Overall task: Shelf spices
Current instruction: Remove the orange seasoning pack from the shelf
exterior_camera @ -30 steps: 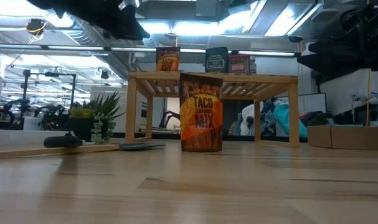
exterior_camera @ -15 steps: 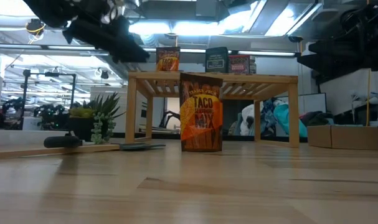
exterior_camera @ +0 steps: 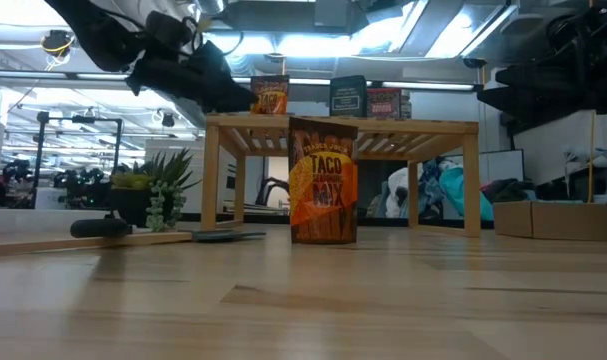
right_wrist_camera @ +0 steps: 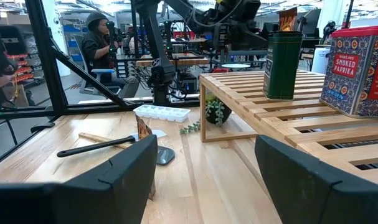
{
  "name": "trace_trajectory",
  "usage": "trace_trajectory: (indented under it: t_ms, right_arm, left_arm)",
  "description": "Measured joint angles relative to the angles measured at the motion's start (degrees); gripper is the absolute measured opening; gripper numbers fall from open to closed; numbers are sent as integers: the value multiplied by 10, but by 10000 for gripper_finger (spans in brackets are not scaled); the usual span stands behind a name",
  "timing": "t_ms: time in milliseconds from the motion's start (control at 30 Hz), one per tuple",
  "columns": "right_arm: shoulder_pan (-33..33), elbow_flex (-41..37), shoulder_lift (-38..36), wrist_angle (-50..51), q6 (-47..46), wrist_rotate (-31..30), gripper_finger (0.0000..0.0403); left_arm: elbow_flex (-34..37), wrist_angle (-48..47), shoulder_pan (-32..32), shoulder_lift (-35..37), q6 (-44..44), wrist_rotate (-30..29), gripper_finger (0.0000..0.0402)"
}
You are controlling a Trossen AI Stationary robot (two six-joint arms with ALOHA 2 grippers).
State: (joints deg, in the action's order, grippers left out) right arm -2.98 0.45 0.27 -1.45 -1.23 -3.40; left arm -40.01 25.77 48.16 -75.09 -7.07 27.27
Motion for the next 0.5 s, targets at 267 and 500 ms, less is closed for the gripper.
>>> trace_trajectory:
  t_ms: [267,500]
  right_arm:
    - [0,0,0,0,0,0,277]
    - [0,0,0,0,0,0,277]
  left_arm:
    - [0,8,-4,-23,-13,44,183]
    - [0,7,-9,-23,-23,48,40]
